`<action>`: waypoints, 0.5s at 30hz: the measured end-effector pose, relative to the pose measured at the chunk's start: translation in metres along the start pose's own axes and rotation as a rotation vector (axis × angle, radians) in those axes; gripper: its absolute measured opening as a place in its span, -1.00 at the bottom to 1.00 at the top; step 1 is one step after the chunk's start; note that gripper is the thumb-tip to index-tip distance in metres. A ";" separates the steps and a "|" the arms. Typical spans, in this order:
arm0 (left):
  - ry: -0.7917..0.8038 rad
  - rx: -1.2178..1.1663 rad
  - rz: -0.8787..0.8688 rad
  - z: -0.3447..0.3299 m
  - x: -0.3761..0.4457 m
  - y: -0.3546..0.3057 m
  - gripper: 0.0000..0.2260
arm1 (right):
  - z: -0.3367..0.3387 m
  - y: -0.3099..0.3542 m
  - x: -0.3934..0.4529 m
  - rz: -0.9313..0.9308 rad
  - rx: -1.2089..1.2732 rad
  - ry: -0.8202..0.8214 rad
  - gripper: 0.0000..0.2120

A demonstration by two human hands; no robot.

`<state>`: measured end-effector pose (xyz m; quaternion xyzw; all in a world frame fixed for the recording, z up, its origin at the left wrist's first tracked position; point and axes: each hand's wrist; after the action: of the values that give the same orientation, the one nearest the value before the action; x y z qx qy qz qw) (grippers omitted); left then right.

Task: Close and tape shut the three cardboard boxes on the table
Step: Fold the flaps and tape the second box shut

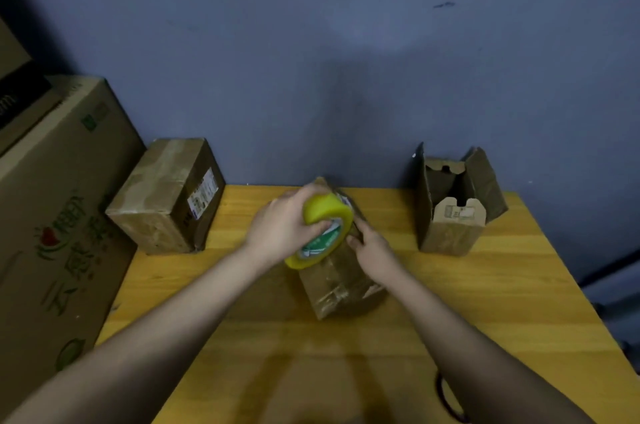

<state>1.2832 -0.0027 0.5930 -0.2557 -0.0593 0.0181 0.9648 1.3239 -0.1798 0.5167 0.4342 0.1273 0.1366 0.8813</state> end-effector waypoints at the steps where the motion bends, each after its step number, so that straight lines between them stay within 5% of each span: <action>1: 0.031 0.052 -0.019 0.002 0.012 -0.010 -0.50 | 0.003 -0.005 0.003 -0.052 0.110 0.014 -0.54; 7: 0.220 0.185 -0.088 -0.021 0.059 -0.057 -0.48 | 0.017 -0.032 0.002 -0.166 0.238 -0.006 -0.62; 12: 0.214 0.040 -0.093 -0.034 0.057 -0.066 -0.38 | 0.015 -0.023 -0.008 -0.172 -0.299 -0.188 -0.70; 15: 0.084 -0.105 -0.072 -0.035 0.042 -0.044 -0.48 | 0.002 -0.006 -0.022 -0.187 -0.424 -0.200 -0.44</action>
<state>1.3294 -0.0556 0.5894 -0.3042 -0.0290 -0.0306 0.9517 1.3048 -0.1926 0.5159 0.2376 0.0477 0.0346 0.9696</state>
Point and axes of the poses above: each hand's wrist, its own x-axis towards the middle knuckle, its own z-axis out of the back of the hand, y = z × x, and after that the axes turned 7 degrees about z, right-handed
